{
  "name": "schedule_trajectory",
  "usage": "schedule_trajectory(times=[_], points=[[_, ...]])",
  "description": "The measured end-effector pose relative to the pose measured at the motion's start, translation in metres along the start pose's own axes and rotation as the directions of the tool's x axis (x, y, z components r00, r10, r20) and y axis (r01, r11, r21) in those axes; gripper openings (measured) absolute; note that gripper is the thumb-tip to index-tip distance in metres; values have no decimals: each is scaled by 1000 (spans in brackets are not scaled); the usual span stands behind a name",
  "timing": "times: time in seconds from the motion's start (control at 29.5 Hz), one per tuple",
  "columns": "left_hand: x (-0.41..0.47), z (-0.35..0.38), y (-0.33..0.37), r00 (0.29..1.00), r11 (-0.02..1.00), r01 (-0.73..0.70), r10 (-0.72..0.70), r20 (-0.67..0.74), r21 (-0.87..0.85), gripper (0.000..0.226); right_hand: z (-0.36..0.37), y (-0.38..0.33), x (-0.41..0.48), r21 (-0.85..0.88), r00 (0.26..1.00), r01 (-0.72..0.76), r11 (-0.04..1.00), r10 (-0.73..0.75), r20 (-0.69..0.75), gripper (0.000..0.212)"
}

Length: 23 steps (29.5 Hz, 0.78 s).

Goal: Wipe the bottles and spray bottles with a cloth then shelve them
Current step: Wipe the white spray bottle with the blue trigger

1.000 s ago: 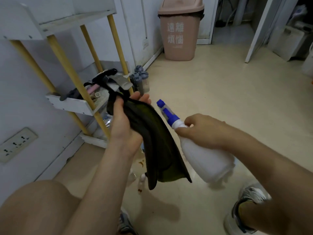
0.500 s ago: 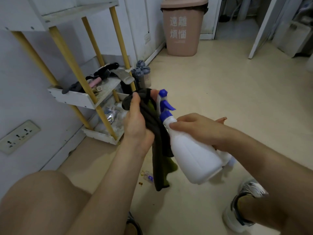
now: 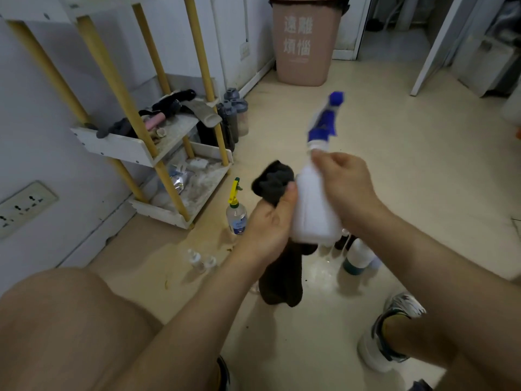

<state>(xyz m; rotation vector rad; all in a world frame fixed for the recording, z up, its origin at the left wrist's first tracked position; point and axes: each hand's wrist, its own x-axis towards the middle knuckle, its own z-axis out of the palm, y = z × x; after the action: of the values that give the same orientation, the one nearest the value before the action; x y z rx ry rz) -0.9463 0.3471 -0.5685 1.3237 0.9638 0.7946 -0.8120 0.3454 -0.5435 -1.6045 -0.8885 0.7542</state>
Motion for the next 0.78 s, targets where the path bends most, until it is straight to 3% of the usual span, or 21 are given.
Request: schedule_trajectory(times=[0.07, 0.14, 0.24, 0.3, 0.37, 0.47, 0.58, 0.64, 0.71, 0.78], points=[[-6, 2, -7, 996, 997, 65, -68, 64, 44, 16, -6, 1, 10, 138, 986, -54, 989, 75, -148, 29], [-9, 6, -9, 995, 995, 97, -97, 16, 13, 12, -5, 3, 10, 236, 966, -96, 967, 148, -213, 33], [-8, 2, -5, 982, 988, 121, -133, -131, -99, 29, 3, 5, 2, 369, 965, -189, 910, 242, -103, 30], [-2, -6, -4, 969, 938, 192, -228, -95, -288, 40, 7, 1, -7, 421, 972, -229, 878, 228, 55, 27], [-3, -11, -3, 951, 838, 303, -292, 97, -454, 42, 6, -4, -13, 397, 974, -198, 896, 135, 180, 27], [-9, -7, 1, 922, 749, 377, -247, 298, -545, 54, 0, -16, -13, 296, 961, 74, 952, -147, 234, 26], [-3, -10, 12, 965, 793, 259, -195, 174, -552, 53, -5, -22, -7, 194, 923, 306, 932, -341, 180, 34], [0, -12, 17, 983, 919, 144, -175, -54, -366, 46, -5, -20, -1, -24, 927, 362, 932, -357, 117, 38], [1, -13, 13, 956, 995, -19, 46, -289, 93, 37, 1, -16, -2, -92, 952, 275, 957, -257, 164, 37], [-1, -13, 5, 929, 819, -123, 294, -226, 560, 48, 10, -11, -8, 99, 973, -34, 995, 11, 232, 38]])
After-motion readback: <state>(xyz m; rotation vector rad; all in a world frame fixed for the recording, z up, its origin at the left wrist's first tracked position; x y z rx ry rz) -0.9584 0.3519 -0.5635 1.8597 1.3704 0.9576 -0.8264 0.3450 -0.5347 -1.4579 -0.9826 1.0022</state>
